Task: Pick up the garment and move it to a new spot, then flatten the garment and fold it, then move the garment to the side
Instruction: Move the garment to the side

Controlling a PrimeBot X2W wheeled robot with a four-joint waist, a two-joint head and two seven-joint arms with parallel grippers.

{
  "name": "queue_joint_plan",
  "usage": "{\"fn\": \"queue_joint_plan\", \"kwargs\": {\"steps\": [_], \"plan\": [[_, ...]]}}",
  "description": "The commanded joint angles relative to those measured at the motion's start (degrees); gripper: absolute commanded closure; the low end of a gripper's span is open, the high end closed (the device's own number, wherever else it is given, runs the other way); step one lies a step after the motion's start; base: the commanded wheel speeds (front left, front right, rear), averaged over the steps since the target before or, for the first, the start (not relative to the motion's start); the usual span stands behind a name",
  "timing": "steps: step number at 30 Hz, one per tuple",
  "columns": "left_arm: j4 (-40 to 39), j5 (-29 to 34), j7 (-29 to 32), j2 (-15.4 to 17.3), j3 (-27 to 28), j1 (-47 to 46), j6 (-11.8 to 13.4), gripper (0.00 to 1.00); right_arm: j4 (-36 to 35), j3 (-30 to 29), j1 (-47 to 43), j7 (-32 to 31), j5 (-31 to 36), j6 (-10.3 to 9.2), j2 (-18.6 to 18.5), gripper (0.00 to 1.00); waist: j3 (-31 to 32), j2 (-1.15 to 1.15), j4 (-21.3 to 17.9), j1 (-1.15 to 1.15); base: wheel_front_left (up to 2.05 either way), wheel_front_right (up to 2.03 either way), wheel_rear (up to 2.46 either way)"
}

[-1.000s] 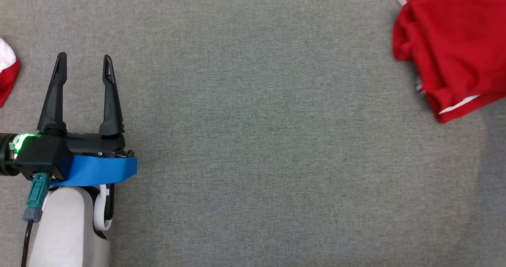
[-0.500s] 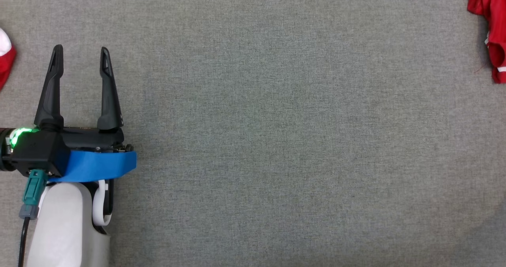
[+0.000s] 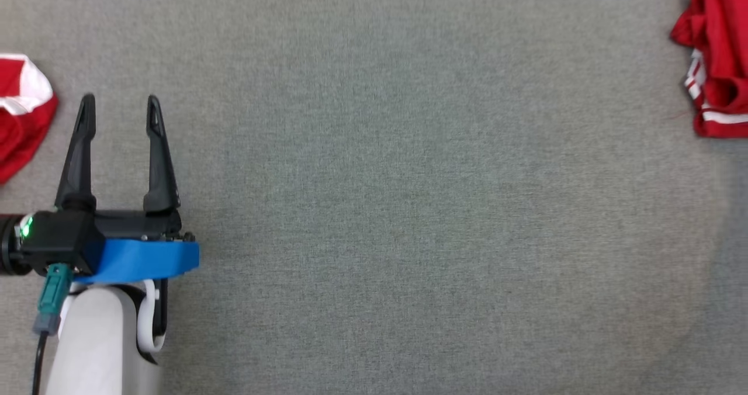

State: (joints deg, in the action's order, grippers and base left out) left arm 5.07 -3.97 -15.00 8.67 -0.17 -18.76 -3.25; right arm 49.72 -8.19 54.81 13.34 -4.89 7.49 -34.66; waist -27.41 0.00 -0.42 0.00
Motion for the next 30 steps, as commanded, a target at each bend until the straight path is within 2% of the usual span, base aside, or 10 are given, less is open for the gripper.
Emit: {"fn": "queue_joint_plan", "kwargs": {"steps": [1,8,15,22,30], "plan": [[0.3,-0.1,-0.3,-0.1,0.6,1.3,0.2,0.00,-0.9,1.0,-1.5,0.8,0.1,0.00,2.1,0.00,2.3,0.00,-1.3,0.00,0.00,0.00,0.00],[1.2,-0.5,-0.3,-0.6,1.3,5.6,0.0,0.00,-8.9,6.7,-7.7,1.8,-1.5,0.00,10.0,0.00,8.8,0.00,-2.2,0.00,0.00,0.00,0.00],[1.7,-0.9,-0.3,-1.1,1.8,9.6,-0.2,0.00,-21.3,12.3,-18.2,1.8,-5.0,0.00,15.6,0.00,14.0,0.00,-1.6,0.00,0.00,0.00,0.00],[2.7,-1.2,-0.3,-1.5,1.4,12.5,-0.7,0.00,-29.9,12.1,-29.8,1.9,-5.9,0.00,19.1,0.00,17.2,0.00,-0.2,0.00,0.00,0.00,0.00],[4.1,-1.1,-0.3,-2.0,0.5,14.3,-1.2,0.00,-37.6,6.7,-43.4,-0.3,-4.5,0.01,24.4,0.00,20.4,0.00,1.2,0.00,0.00,0.00,0.00]]}}
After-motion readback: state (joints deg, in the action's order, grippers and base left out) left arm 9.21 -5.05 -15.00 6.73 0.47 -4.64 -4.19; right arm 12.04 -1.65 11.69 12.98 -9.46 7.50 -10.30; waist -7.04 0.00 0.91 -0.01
